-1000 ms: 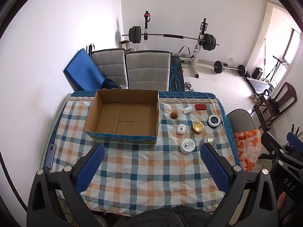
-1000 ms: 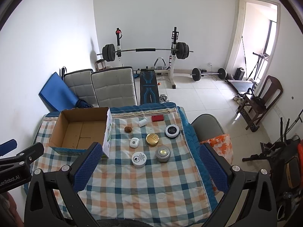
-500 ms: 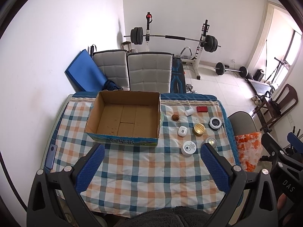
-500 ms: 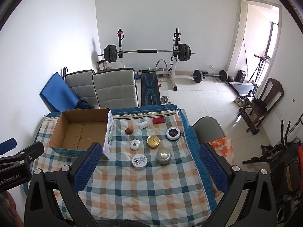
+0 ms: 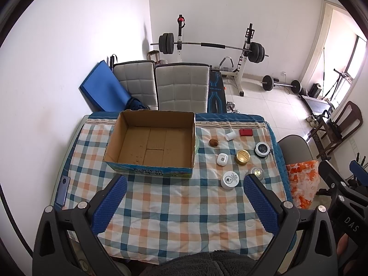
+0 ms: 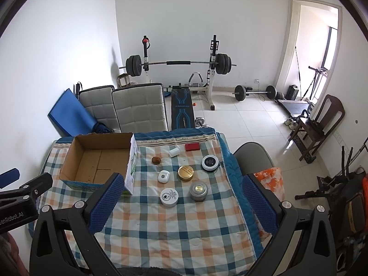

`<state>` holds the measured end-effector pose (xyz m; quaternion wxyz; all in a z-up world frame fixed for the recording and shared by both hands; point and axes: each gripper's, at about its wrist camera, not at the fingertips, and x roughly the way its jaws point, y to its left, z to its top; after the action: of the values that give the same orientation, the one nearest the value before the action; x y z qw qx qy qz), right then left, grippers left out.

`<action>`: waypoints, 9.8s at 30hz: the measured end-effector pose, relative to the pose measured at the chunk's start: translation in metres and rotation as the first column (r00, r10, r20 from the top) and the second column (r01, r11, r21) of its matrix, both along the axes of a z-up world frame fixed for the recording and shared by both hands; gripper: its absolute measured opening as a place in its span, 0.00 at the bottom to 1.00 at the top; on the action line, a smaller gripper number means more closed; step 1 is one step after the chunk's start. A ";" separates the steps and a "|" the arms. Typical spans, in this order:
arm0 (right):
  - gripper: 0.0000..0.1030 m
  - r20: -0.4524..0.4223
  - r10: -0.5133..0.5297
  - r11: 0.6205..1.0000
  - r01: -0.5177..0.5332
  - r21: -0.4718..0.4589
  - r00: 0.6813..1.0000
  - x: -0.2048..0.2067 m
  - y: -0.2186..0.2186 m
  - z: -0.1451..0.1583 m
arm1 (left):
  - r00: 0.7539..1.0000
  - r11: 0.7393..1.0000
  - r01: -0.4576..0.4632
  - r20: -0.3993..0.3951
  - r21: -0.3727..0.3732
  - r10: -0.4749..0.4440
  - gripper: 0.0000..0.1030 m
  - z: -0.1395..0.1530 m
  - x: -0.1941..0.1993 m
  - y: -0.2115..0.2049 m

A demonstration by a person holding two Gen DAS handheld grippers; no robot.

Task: Organize rigid objects

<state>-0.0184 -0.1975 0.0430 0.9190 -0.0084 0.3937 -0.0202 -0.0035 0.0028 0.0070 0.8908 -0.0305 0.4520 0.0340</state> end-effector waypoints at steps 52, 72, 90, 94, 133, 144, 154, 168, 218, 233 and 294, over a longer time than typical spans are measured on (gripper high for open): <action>1.00 -0.541 -0.081 0.996 0.089 -0.012 0.837 0.205 -0.085 -0.283 | 0.859 0.995 0.090 -0.502 -0.046 -0.101 1.00 -0.245 0.199 -0.088; 0.80 -0.775 -0.045 0.985 0.158 0.071 0.630 0.247 -0.100 -0.461 | 0.768 0.991 0.134 -0.632 0.004 -0.101 1.00 -0.340 0.238 -0.104; 0.71 -0.816 -0.069 0.982 0.185 0.047 0.574 0.217 -0.157 -0.476 | 0.663 0.977 0.193 -0.722 -0.093 -0.199 1.00 -0.402 0.239 -0.158; 0.72 -0.818 -0.058 0.976 0.206 0.075 0.572 0.212 -0.157 -0.488 | 0.619 0.973 0.212 -0.757 -0.093 -0.208 1.00 -0.431 0.243 -0.170; 0.70 -0.817 0.004 0.986 0.135 0.100 0.576 0.226 -0.120 -0.483 | 0.733 0.967 0.253 -0.648 -0.022 -0.206 0.64 -0.390 0.204 -0.171; 0.70 -0.693 0.136 0.982 -0.007 0.186 0.708 0.235 -0.069 -0.391 | 0.861 0.983 0.167 -0.475 -0.076 -0.183 0.64 -0.281 0.197 -0.104; 0.70 -0.552 0.264 0.955 -0.135 0.264 0.791 0.249 0.055 -0.274 | 0.927 0.989 0.135 -0.346 -0.057 -0.146 0.64 -0.186 0.223 -0.005; 0.70 -0.567 0.308 0.945 -0.176 0.276 0.764 0.340 0.237 -0.313 | 0.876 0.985 0.022 -0.471 -0.174 -0.102 0.64 -0.244 0.319 0.178; 0.89 -0.705 0.174 0.985 -0.109 0.137 0.687 0.374 0.302 -0.381 | 0.775 0.975 -0.042 -0.622 -0.220 -0.107 0.99 -0.289 0.317 0.257; 1.00 -0.632 0.158 0.987 -0.103 0.124 0.758 0.278 0.277 -0.322 | 0.874 0.994 -0.048 -0.485 -0.095 -0.004 1.00 -0.253 0.263 0.232; 0.67 -0.760 -0.002 0.939 0.262 0.221 0.650 0.335 -0.071 -0.458 | 0.803 0.986 0.165 -0.583 0.020 -0.123 0.98 -0.342 0.332 -0.096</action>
<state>0.3163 -0.2680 -0.4148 0.6598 0.1581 0.7343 -0.0204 0.3289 -0.0935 -0.3354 0.7111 0.0469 0.7014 -0.0103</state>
